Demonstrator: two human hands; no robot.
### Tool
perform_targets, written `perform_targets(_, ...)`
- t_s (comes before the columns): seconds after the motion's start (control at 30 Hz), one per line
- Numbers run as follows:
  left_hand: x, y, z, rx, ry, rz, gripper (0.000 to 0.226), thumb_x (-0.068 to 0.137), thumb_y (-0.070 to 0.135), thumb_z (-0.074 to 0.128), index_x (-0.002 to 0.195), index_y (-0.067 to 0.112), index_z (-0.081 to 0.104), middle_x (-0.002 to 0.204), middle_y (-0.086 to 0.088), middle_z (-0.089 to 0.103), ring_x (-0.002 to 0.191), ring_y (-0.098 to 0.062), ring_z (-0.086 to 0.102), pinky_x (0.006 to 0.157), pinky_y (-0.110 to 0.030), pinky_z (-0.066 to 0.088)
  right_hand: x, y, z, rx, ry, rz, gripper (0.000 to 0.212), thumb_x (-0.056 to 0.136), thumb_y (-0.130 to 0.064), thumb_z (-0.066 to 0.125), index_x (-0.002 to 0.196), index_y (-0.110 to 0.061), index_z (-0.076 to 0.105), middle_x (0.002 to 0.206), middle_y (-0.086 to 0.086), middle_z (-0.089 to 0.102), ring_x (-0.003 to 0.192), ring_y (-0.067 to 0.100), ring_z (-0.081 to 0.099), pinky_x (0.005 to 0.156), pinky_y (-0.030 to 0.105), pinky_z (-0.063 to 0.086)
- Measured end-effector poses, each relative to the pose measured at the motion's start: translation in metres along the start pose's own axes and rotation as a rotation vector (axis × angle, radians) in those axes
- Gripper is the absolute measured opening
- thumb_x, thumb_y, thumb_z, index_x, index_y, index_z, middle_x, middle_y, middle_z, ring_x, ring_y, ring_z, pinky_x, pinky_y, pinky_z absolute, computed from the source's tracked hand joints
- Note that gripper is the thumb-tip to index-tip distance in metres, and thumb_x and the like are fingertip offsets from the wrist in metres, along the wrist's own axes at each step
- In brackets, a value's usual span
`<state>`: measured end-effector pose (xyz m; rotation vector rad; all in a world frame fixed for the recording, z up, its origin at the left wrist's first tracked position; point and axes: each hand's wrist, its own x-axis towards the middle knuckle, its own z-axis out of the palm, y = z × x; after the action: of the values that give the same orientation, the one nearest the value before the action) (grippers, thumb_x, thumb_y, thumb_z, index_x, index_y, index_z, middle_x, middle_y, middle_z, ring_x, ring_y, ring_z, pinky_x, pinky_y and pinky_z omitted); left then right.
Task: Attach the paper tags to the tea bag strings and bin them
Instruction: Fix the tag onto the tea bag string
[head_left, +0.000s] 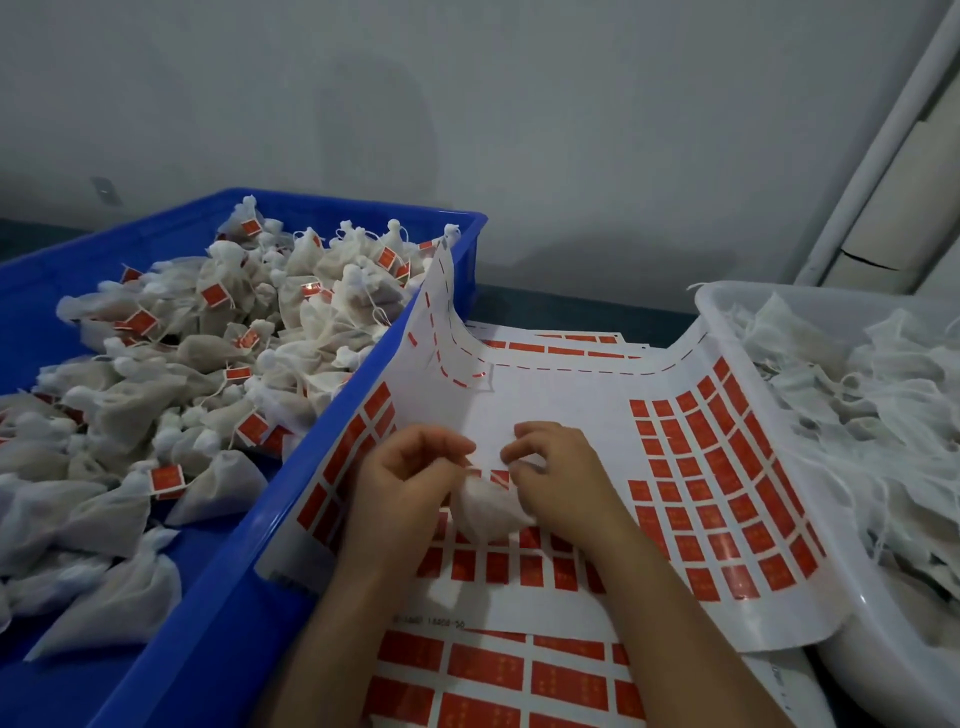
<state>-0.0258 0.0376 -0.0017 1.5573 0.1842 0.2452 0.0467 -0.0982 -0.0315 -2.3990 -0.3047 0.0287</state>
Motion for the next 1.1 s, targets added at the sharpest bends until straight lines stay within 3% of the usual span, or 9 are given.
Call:
perform_targets(0.07, 0.001, 0.0, -0.001, -0.036, -0.015, -0.108, 0.028, 0.083, -0.004, 0.055, 0.073, 0.019, 0.066, 0.069, 0.008, 0.066, 0.071, -0.011, 0.065, 0.059, -0.024, 0.049, 0.0, 0.0, -0.002, -0.005, -0.044, 0.008, 0.018, 0.092, -0.017, 0.053, 0.102, -0.023, 0.067, 0.137, -0.008, 0.048, 0.127, 0.01, 0.037, 0.108, 0.03, 0.027)
perform_targets(0.2, 0.007, -0.004, 0.004, 0.055, 0.105, -0.27, 0.02, 0.087, 0.002, 0.051, 0.082, 0.018, 0.062, 0.081, 0.001, 0.062, 0.067, -0.011, 0.062, 0.047, -0.017, 0.045, 0.001, -0.001, -0.004, -0.022, -0.101, 0.019, 0.014, 0.089, -0.022, 0.059, 0.1, -0.024, 0.067, 0.141, -0.009, 0.042, 0.131, 0.01, 0.033, 0.11, 0.032, 0.026)
perform_targets(0.37, 0.008, -0.007, 0.006, 0.106, 0.097, -0.275, 0.02, 0.091, 0.004, 0.048, 0.084, 0.019, 0.059, 0.085, -0.001, 0.062, 0.068, -0.013, 0.063, 0.049, -0.017, 0.046, -0.004, -0.005, -0.004, -0.036, -0.106, 0.015, 0.009, 0.087, -0.022, 0.062, 0.086, -0.03, 0.058, 0.142, -0.008, 0.041, 0.131, 0.011, 0.034, 0.109, 0.031, 0.028)
perform_targets(0.53, 0.01, -0.009, 0.005, 0.094, 0.086, -0.29, 0.019, 0.092, 0.005, 0.048, 0.084, 0.019, 0.057, 0.086, -0.003, 0.061, 0.07, -0.016, 0.063, 0.053, -0.022, 0.048, -0.009, -0.002, -0.005, -0.057, -0.075, 0.042, 0.018, 0.089, -0.026, 0.06, 0.106, -0.026, 0.055, 0.143, -0.007, 0.038, 0.129, 0.011, 0.037, 0.105, 0.026, 0.032)
perform_targets(0.73, 0.01, -0.013, 0.005, 0.127, 0.061, -0.26, 0.018, 0.092, 0.005, 0.048, 0.086, 0.02, 0.056, 0.084, -0.002, 0.061, 0.066, -0.013, 0.063, 0.046, -0.017, 0.046, -0.011, -0.003, -0.005, -0.038, -0.078, 0.053, 0.011, 0.086, -0.022, 0.062, 0.086, -0.03, 0.055, 0.146, -0.007, 0.036, 0.135, 0.013, 0.03, 0.11, 0.033, 0.027)
perform_targets(0.9, 0.011, -0.014, 0.006, 0.131, 0.056, -0.251, 0.02, 0.092, 0.005, 0.049, 0.085, 0.022, 0.055, 0.082, 0.001, 0.059, 0.064, -0.01, 0.061, 0.042, -0.011, 0.044, -0.011, -0.002, -0.006, -0.035, -0.088, 0.047, 0.018, 0.086, -0.025, 0.062, 0.096, -0.032, 0.05, 0.148, -0.007, 0.033, 0.135, 0.013, 0.03, 0.109, 0.033, 0.029)
perform_targets(1.03, 0.01, -0.014, 0.006, 0.136, 0.042, -0.246, 0.021, 0.092, 0.004, 0.048, 0.084, 0.022, 0.055, 0.083, 0.001, 0.059, 0.066, -0.011, 0.062, 0.044, -0.013, 0.046, -0.012, -0.003, -0.007, -0.025, -0.09, 0.052, 0.014, 0.084, -0.021, 0.064, 0.082, -0.031, 0.055, 0.147, -0.008, 0.035, 0.136, 0.013, 0.029, 0.109, 0.034, 0.028)
perform_targets(1.1, 0.009, -0.014, 0.006, 0.125, 0.038, -0.244, 0.02, 0.092, 0.003, 0.048, 0.085, 0.021, 0.055, 0.081, 0.001, 0.059, 0.058, -0.008, 0.062, 0.042, -0.012, 0.045, -0.012, -0.002, -0.008, -0.003, -0.077, 0.054, 0.016, 0.084, -0.02, 0.063, 0.082, -0.032, 0.053, 0.147, -0.008, 0.035, 0.135, 0.013, 0.03, 0.109, 0.034, 0.028)
